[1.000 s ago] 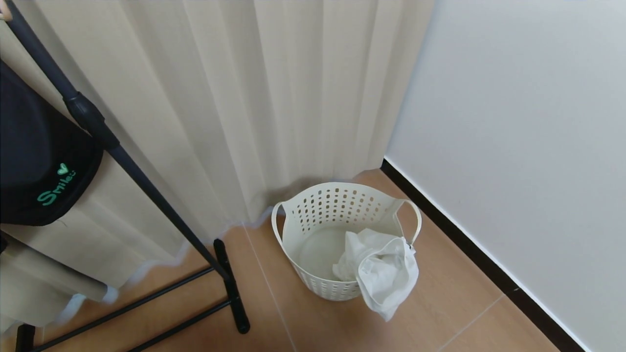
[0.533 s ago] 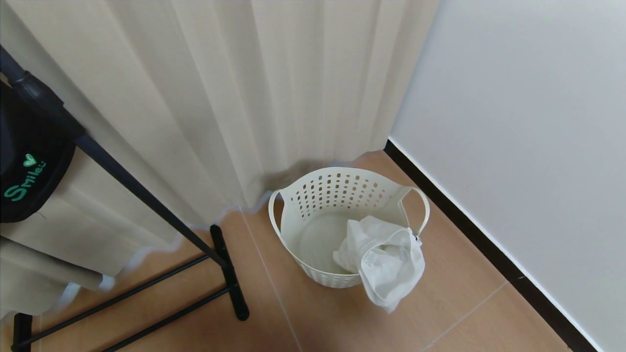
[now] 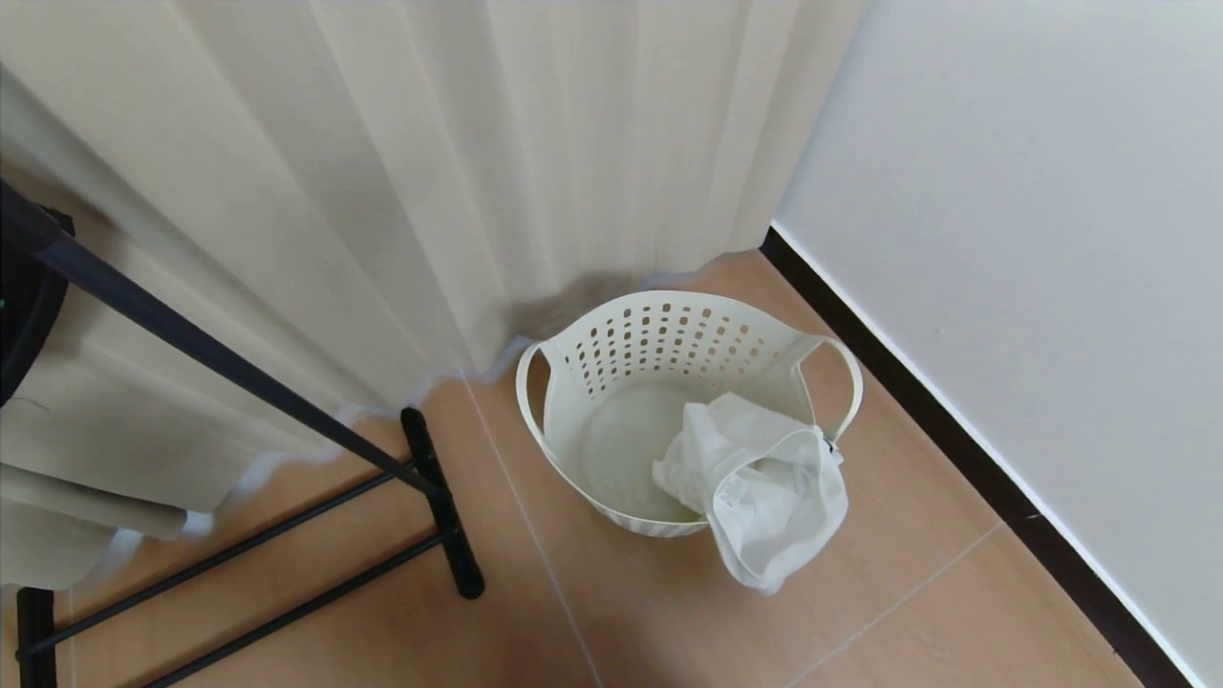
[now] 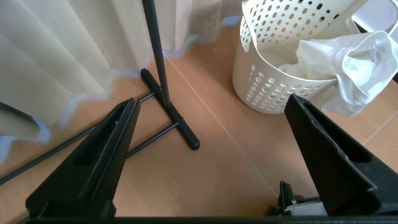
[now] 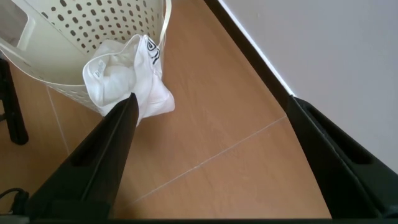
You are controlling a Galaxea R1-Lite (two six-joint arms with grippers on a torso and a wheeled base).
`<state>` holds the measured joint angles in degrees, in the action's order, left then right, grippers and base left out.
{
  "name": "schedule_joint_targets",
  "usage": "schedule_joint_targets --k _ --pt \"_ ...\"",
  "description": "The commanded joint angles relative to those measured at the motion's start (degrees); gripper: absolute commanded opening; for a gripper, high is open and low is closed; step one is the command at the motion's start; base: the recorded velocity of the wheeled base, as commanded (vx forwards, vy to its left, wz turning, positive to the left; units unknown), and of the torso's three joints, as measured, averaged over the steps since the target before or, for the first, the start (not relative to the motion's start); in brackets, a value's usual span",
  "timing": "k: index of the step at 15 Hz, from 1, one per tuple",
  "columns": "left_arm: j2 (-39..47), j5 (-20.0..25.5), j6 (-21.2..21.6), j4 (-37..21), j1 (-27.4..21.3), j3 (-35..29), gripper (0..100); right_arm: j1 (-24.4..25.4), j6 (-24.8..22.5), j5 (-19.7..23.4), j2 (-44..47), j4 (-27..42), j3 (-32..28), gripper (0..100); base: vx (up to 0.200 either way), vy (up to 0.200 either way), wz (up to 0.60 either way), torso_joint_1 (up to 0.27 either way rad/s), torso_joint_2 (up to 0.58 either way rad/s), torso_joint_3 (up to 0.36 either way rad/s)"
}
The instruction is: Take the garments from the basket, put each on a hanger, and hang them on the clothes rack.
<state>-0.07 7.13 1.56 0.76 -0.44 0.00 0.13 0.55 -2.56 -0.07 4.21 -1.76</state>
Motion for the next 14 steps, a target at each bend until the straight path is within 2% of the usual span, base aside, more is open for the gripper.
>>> schedule_joint_targets --k 1,2,3,4,5,6,7,9,11,14 --pt "0.07 -0.01 0.02 0.04 0.0 0.0 100 0.04 -2.66 0.45 0.07 0.54 -0.18 100 0.0 0.0 0.0 0.007 0.01 -0.119" --pt "0.07 -0.01 0.02 0.04 0.0 0.0 100 0.04 -6.61 0.8 1.74 0.54 -0.27 100 0.0 0.0 0.0 0.007 0.0 -0.076" --pt "0.07 -0.01 0.02 0.04 0.0 0.0 100 -0.13 -7.32 1.15 4.64 0.45 -0.27 100 0.0 0.0 0.0 0.0 0.0 0.0" --pt "0.07 -0.01 0.02 0.04 0.0 0.0 100 0.04 -9.25 3.0 12.2 0.28 -0.27 100 0.0 0.0 0.0 0.0 0.0 0.0" --pt "0.07 -0.01 0.02 0.04 0.0 0.0 100 0.13 -9.78 3.61 14.49 0.19 -0.27 100 0.0 0.0 0.0 0.0 0.0 0.0" --pt "0.07 -0.01 0.11 0.04 0.0 0.0 100 0.74 -12.85 5.37 20.29 -0.87 -0.53 100 0.0 0.0 0.0 0.0 0.0 0.0" --pt "0.07 -0.01 0.11 0.04 0.0 0.0 100 0.92 -16.02 5.81 27.5 -4.12 -2.11 100 0.0 0.0 0.0 0.0 0.0 0.0" --pt "0.07 -0.01 0.11 0.04 0.0 0.0 100 2.77 -17.6 5.81 37.78 -8.34 -5.19 100 0.0 0.0 0.0 0.0 0.0 0.0" --pt "0.07 -0.01 0.11 0.04 0.0 0.0 100 5.67 -19.27 5.28 44.37 -8.86 -9.32 100 0.0 0.0 0.0 0.0 0.0 0.0" --pt "0.07 0.08 0.11 0.04 0.0 0.0 100 8.48 -24.28 5.28 51.66 -8.69 -16.09 100 0.0 0.0 0.0 0.0 0.0 0.0"
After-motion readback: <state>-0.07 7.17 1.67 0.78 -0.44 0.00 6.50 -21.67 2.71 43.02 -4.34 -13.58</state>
